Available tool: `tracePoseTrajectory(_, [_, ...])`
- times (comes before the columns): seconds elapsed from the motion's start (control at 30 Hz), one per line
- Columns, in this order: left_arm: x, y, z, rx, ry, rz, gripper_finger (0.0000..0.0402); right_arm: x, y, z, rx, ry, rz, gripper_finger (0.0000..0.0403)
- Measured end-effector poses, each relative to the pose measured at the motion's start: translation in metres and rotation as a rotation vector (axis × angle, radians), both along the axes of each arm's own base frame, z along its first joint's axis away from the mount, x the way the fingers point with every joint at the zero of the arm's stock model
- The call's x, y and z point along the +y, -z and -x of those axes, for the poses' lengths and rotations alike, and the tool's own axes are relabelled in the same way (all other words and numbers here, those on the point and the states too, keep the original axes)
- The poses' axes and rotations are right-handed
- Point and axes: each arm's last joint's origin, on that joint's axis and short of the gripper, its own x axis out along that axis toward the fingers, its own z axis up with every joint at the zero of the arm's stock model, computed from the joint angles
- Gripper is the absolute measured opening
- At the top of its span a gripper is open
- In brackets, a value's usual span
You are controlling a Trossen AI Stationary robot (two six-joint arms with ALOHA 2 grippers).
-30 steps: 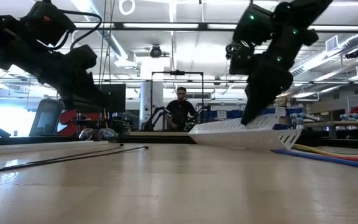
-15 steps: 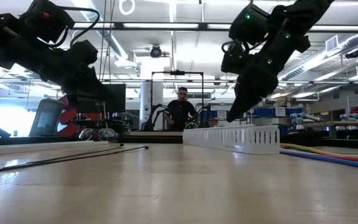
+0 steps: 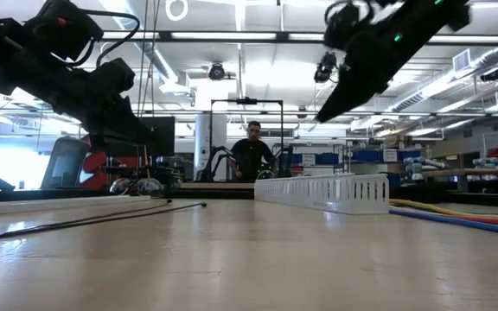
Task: Ziptie cables
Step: Prepare the black zip tie
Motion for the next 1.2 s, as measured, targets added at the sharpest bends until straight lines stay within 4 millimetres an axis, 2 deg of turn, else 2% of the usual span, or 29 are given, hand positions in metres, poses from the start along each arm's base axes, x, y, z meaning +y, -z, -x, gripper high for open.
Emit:
tracePoseTrajectory(0.17, [-0.011, -0.012, -0.004, 0.076, -0.052, -0.011, 0.0001, 0.027, 0.004, 0.024, -0.003, 0.124, 0.018, 0.0006])
tracePoseTrajectory(0.33, [-0.017, -0.024, -0.013, 0.05, -0.151, 0.023, 0.0001, 0.038, 0.03, 0.043, 0.015, 0.218, -0.057, 0.0003])
tracePoseTrajectory(0.43, [-0.019, -0.016, -0.021, 0.069, -0.203, 0.082, 0.0001, 0.041, 0.046, 0.054, 0.024, 0.262, -0.107, 0.0004])
tracePoseTrajectory(0.57, [-0.022, 0.009, -0.03, 0.148, -0.292, 0.125, 0.0001, 0.048, 0.059, 0.066, 0.014, 0.299, -0.107, 0.0001])
tracePoseTrajectory(0.67, [-0.022, 0.024, -0.035, 0.174, -0.358, 0.116, 0.0001, 0.051, 0.063, 0.07, 0.004, 0.306, -0.1, 0.0004])
tracePoseTrajectory(0.8, [-0.02, 0.03, -0.042, 0.133, -0.393, 0.109, 0.0005, 0.053, 0.063, 0.071, 0.005, 0.293, -0.094, 0.0003])
tracePoseTrajectory(1.0, [-0.016, 0.025, -0.048, 0.059, -0.4, 0.134, 0.0037, 0.052, 0.064, 0.074, 0.035, 0.289, -0.07, 0.0002])
tracePoseTrajectory(1.2, [-0.009, 0.021, -0.053, 0.001, -0.395, 0.185, 0.01, 0.052, 0.064, 0.075, 0.044, 0.29, -0.059, 0.0003])
